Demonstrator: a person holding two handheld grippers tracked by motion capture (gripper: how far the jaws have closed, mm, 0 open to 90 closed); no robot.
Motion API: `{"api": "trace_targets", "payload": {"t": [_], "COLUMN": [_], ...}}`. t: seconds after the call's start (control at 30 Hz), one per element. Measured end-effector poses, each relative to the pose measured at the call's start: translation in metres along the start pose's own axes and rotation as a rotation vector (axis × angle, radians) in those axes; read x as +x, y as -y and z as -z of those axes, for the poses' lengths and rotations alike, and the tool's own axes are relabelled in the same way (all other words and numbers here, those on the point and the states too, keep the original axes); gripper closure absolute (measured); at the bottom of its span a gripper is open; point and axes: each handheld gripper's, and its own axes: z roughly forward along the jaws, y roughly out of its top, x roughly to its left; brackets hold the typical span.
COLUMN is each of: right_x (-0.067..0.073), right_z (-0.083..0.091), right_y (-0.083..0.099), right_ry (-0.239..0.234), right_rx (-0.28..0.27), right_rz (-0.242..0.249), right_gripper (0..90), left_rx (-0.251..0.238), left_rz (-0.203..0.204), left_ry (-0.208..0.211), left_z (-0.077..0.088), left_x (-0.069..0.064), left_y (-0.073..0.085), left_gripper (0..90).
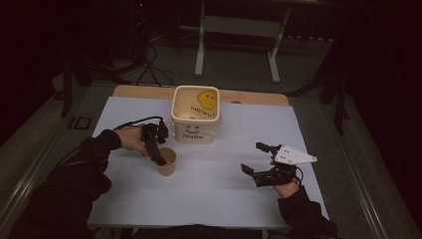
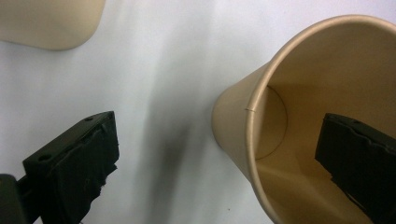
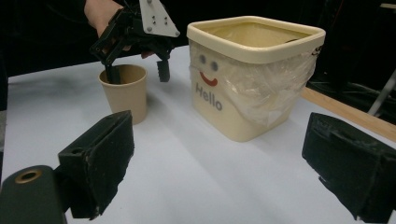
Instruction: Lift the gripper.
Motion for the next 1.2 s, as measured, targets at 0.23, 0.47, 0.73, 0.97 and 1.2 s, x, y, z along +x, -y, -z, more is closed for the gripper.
{"api": "trace_targets", "payload": {"t": [0.23, 0.47, 0.73, 0.97, 1.2], "right_x": [0.000, 0.000, 0.000, 0.001, 0.001], "right_z": [-0.001, -0.002, 0.000, -0.002, -0.002], "right_y": [0.000, -0.001, 0.000, 0.000, 0.000], "right_ry": [-0.009, -0.018, -0.006, -0.011, -0.021], "right_rx": [-0.002, -0.001, -0.003, 0.004, 0.007], "right_rz": [0.000, 0.003, -0.003, 0.006, 0.002], "right_gripper": [9.1, 9.1, 9.1, 9.1, 9.1], "left_rx": [0.006, 0.028, 0.046, 0.041, 0.043], "left_rz": [-0.006, -0.002, -0.002, -0.012, -0.020], "left_ry": [-0.005, -0.005, 0.007, -0.008, -0.027], "left_z": [0.000, 0.005, 0.012, 0.025, 0.040], "left_x": [-0.003, -0.005, -0.007, -0.009, -0.014], "left_y": [-0.002, -0.003, -0.006, -0.011, -0.015], "left_gripper": [0.6, 0.6, 0.6, 0.6, 0.6]}}
